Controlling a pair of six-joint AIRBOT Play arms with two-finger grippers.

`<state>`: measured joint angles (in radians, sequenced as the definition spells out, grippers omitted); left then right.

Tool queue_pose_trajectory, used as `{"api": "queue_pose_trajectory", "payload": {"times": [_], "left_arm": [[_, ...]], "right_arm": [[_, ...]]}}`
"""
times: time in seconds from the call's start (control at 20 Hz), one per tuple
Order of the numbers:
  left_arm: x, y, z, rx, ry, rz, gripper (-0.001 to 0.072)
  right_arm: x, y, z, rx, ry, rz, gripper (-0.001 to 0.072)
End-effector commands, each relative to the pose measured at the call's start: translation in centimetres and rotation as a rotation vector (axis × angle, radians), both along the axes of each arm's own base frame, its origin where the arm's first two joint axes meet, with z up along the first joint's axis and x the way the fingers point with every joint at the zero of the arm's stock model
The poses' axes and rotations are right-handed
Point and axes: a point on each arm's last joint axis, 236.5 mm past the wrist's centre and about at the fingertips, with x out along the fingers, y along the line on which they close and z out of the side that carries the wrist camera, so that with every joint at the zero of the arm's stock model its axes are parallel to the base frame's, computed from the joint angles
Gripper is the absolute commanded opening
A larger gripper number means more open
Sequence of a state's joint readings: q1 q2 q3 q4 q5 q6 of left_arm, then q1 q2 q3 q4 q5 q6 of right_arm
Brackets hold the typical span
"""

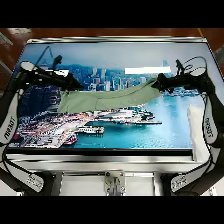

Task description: Fold the shirts.

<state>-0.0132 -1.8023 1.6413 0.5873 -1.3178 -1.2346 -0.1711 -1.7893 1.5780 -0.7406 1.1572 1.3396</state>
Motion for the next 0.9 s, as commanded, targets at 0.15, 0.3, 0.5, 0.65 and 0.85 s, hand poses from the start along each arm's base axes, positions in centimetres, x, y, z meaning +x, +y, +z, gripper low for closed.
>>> {"api": "queue_pose_trajectory", "payload": {"times": [0.15, 0.3, 0.5, 0.65, 0.85], "left_arm": [[-0.9, -18.5, -1.9, -0.038, -0.154, -0.005, 0.0041], [-5.4, -26.1, -4.6, -0.146, 0.017, -0.012, 0.0041], [-7.8, -31.9, -5.9, -0.256, 0.086, 0.045, 0.0040], [-7.0, -30.9, -4.0, -0.299, 0.017, -0.001, 0.0038], [-2.3, -22.5, 1.3, -0.229, -0.208, -0.058, 0.0036]], "right_arm": [[-6.6, 2.7, 15.7, 0.000, -0.177, 0.088, 0.0070], [-10.6, 4.0, 20.7, -0.001, -0.224, 0.116, 0.0070], [-15.1, 4.8, 26.0, 0.022, -0.261, 0.073, 0.0070], [-16.3, 4.3, 27.1, -0.003, -0.271, 0.025, 0.0070], [-15.0, 3.9, 26.4, -0.004, -0.264, 0.001, 0.0070]]}}
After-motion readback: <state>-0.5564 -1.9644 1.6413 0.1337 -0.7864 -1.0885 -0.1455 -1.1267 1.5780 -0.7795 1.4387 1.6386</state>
